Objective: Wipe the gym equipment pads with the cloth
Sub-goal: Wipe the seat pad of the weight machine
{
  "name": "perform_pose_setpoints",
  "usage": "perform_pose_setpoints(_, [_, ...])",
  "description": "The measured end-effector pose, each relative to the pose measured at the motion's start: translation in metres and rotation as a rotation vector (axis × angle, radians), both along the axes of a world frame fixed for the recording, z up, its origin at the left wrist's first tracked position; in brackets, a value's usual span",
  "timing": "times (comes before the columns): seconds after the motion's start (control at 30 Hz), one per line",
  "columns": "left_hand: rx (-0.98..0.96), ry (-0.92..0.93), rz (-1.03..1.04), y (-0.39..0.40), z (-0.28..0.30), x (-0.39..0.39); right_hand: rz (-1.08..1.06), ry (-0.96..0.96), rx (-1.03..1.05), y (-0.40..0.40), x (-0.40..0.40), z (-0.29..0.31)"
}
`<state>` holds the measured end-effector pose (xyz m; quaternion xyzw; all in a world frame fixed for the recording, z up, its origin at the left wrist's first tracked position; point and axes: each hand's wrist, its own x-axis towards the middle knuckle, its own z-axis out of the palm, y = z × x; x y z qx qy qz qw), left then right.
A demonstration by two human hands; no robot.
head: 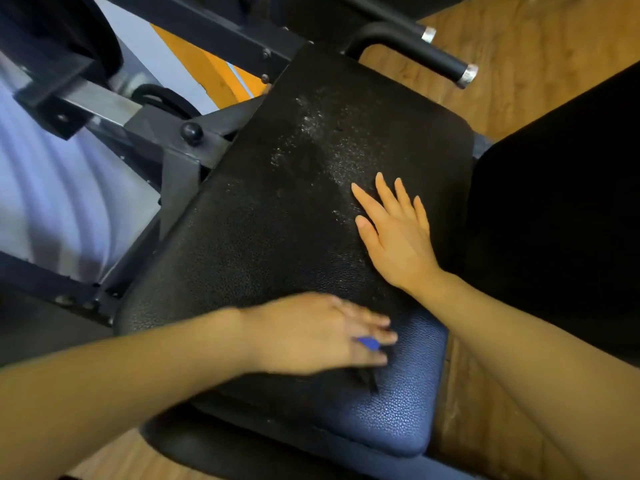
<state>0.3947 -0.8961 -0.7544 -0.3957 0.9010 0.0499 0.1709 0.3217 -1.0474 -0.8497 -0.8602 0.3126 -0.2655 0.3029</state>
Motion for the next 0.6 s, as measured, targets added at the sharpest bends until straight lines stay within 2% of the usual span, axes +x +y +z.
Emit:
perform_pose_setpoints(0.07, [-0.177, -0.092, 0.041, -0.023, 0.021, 0.036, 0.002, -0.011, 0.004, 0.000, 0.000, 0.001])
perform_pose_setpoints(0.13, [-0.400, -0.178, 0.175, -0.040, 0.044, 0.069, 0.001, -0.018, 0.000, 0.000, 0.000, 0.000])
perform_pose_setpoints(0.17, [-0.446, -0.197, 0.251, -0.040, 0.048, 0.073, -0.001, -0.019, -0.004, 0.000, 0.001, 0.000])
perform_pose_setpoints(0.23, [-0.437, -0.166, 0.286, -0.026, 0.038, 0.057, 0.005, -0.021, -0.005, 0.000, 0.001, 0.000])
perform_pose_setpoints(0.37, [-0.062, -0.032, 0.096, 0.007, 0.018, 0.016, -0.004, -0.009, -0.013, 0.001, 0.000, -0.001])
perform_pose_setpoints(0.4, [-0.053, -0.040, 0.066, 0.004, 0.027, 0.026, -0.006, -0.007, -0.017, 0.001, 0.000, -0.001])
perform_pose_setpoints(0.43, [-0.127, -0.057, 0.088, -0.004, 0.040, 0.043, -0.007, -0.006, -0.020, 0.001, 0.000, -0.001])
perform_pose_setpoints(0.53, [-0.473, -0.181, 0.376, -0.024, 0.088, 0.106, -0.003, -0.010, -0.021, 0.002, 0.001, -0.001])
perform_pose_setpoints(0.6, [-0.529, -0.186, 0.444, -0.020, 0.093, 0.112, -0.008, -0.012, -0.026, 0.001, 0.001, -0.002])
